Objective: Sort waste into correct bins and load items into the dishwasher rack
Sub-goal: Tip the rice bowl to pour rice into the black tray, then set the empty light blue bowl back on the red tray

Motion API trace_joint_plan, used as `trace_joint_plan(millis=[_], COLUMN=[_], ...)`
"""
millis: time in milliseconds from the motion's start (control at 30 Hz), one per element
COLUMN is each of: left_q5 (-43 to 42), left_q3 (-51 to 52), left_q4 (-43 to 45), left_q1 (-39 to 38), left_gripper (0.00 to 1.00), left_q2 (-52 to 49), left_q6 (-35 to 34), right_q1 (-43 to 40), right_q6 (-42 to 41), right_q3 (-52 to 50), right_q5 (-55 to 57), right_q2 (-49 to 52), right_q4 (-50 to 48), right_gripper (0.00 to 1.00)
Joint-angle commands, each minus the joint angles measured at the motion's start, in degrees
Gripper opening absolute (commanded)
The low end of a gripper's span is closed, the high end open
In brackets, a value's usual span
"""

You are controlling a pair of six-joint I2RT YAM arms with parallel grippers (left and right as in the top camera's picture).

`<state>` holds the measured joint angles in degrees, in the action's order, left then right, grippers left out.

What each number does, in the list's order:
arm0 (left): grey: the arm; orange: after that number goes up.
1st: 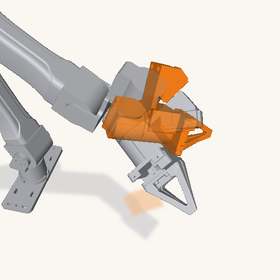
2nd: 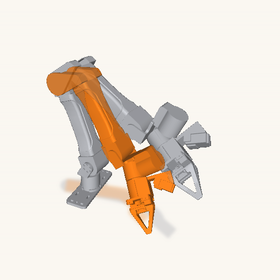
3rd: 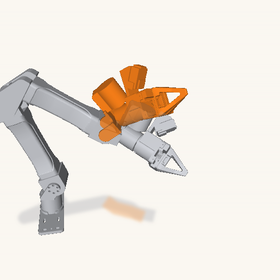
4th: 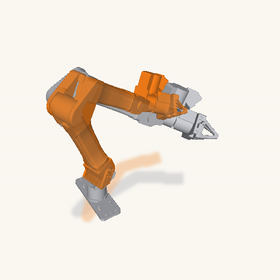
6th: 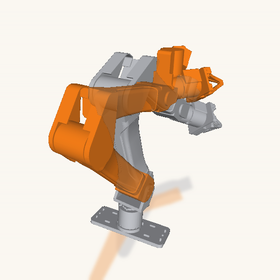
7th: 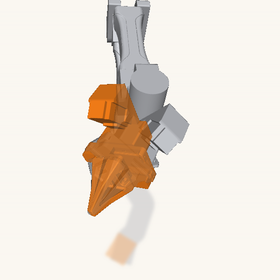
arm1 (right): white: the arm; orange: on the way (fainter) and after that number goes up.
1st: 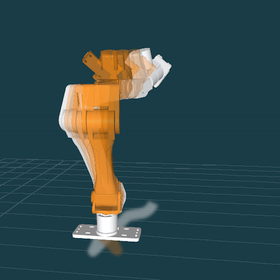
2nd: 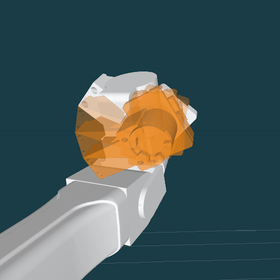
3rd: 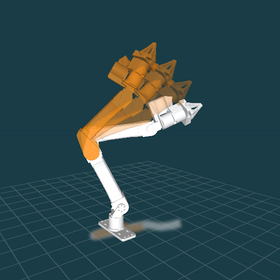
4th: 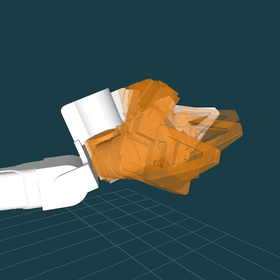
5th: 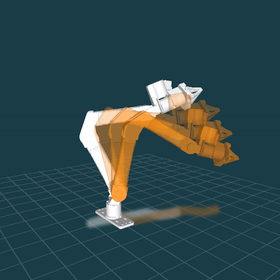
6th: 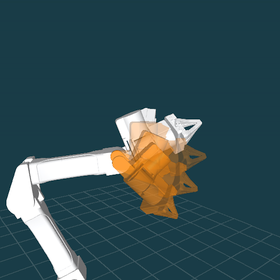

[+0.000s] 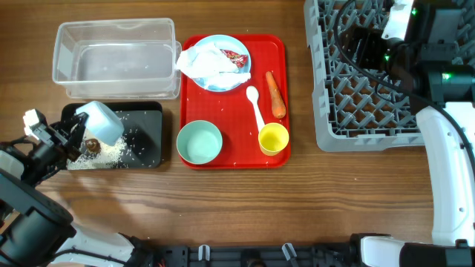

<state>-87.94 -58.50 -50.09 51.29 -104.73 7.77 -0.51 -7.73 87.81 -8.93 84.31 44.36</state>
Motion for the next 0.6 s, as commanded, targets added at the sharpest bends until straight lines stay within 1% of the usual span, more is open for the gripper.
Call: trace_joint_plan(millis=[0, 67, 133, 167, 233, 300, 333, 400, 433, 467, 500, 567], left_q5=[4.5, 3.8, 3.0, 1.6, 1.9, 6.1, 11.4, 24.7, 38.8, 44.4, 53.4, 69.0], left_q3=[0.2, 0.2, 0.0, -0.6, -2.1, -4.0, -4.8, -4.9, -4.9, -4.9, -4.9, -4.9], left_q4=[1.1, -0.1, -0.1, 0.1, 1.7, 3.7, 5.5, 11.3, 15.3, 16.7, 18.8, 22.1], left_q1=[0.2, 0.0, -1.7, -3.8, -7.5, -13.5, -18.4, -27.4, -36.6, -40.8, -48.1, -60.8], left_gripper=[0.04, 0.04, 0.04, 0.04, 0.04, 0.04, 0.04, 0.04, 0.04, 0.04, 0.04, 0.04], left_q2=[-0.5, 0.0, 2.4, 6.0, 11.5, 19.0, 23.5, 29.2, 32.3, 33.0, 33.3, 31.1], left_q6=[-0.6, -0.5, 0.1, 2.3, 2.3, 2.3, 0.7, -6.8, -12.0, -13.4, -14.5, -14.5], right_q1=[0.3, 0.3, 0.3, 0.3, 0.3, 0.3, 0.3, 0.3, 0.3, 0.3, 0.3, 0.3], right_q6=[-0.4, -0.4, -0.3, -0.3, -0.4, -0.4, -0.4, -0.4, -0.4, -0.4, -0.4, -0.4], right_q3=[1.3, 1.3, 1.3, 1.3, 1.3, 1.3, 1.3, 1.3, 1.3, 1.3, 1.3, 1.3], right_q5=[-0.1, -0.1, -0.1, 0.0, 0.0, 0.0, 0.0, 0.0, 0.0, 0.0, 0.0, -0.1], right_q2=[0.7, 0.7, 0.7, 0.7, 0.7, 0.7, 0.7, 0.7, 0.7, 0.7, 0.7, 0.7], right_q4=[-0.1, -0.3, -0.4, -0.4, -0.5, -0.7, -0.6, -0.6, -0.6, -0.6, -0.5, -0.3], right_gripper=[1.00, 1.00, 1.00, 1.00, 1.00, 1.00, 1.00, 1.00, 1.00, 1.00, 1.00, 1.00])
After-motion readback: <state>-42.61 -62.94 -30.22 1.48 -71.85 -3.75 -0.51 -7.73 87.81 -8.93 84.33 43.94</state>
